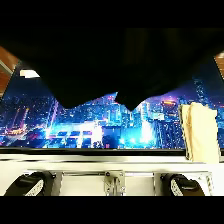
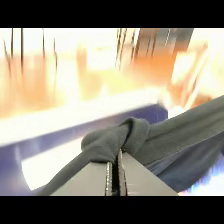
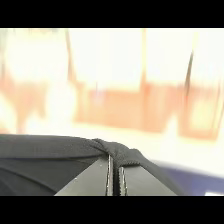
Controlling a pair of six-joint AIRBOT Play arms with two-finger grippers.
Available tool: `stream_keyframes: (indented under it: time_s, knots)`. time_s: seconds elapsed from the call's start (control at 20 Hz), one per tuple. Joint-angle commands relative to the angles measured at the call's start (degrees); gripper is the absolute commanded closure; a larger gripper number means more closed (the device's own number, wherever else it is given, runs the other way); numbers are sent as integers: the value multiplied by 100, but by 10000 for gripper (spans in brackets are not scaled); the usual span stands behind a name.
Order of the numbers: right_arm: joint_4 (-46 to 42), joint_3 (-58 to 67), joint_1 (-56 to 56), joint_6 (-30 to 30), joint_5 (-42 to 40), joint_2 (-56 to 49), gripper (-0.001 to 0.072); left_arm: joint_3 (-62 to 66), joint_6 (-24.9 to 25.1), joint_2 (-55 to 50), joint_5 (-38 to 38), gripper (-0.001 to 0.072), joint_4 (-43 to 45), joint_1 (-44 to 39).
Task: Fold the shirts.
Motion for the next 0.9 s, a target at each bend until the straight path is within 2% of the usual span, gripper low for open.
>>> stream_keyframes:
  time_s: [0.0, 0.1, 0.2, 0.3, 0.4, 0.5, 0.6, 0.75, 0.85]
  knots:
    - [-411, 841, -4, 118, -201, 459, 654, 892, -15, 330, 11, 665, 168, 9]
    - [-990, 866, -4, 389, 389, 518, 654, 890, -122, 435, -439, 665, 568, 9]
    - [-1700, 863, -4, 732, 1193, 466, 654, 866, -501, 426, -1123, 665, 1182, 9]
    - [-2238, 863, -4, 920, 2194, 275, 654, 621, -546, 415, -1674, 665, 1648, 9]
    - [-2430, 844, -4, 999, 3383, -120, 654, 79, -546, 417, -1836, 665, 1853, 9]
    - [-2439, 555, -4, 1152, 4170, -645, 653, -708, -542, 387, -1803, 665, 1902, 9]
    - [-2450, 2, -4, 1268, 4113, -1145, 654, -1687, -544, 245, -1637, 665, 1939, 9]
    - [-2579, -809, -4, 1458, 2710, -2138, 654, -3154, -555, -210, -625, 665, 1937, 9]
    - [-2210, -841, 0, 1604, 1814, -2933, 653, -3679, -942, -767, 192, 665, 1934, 9]
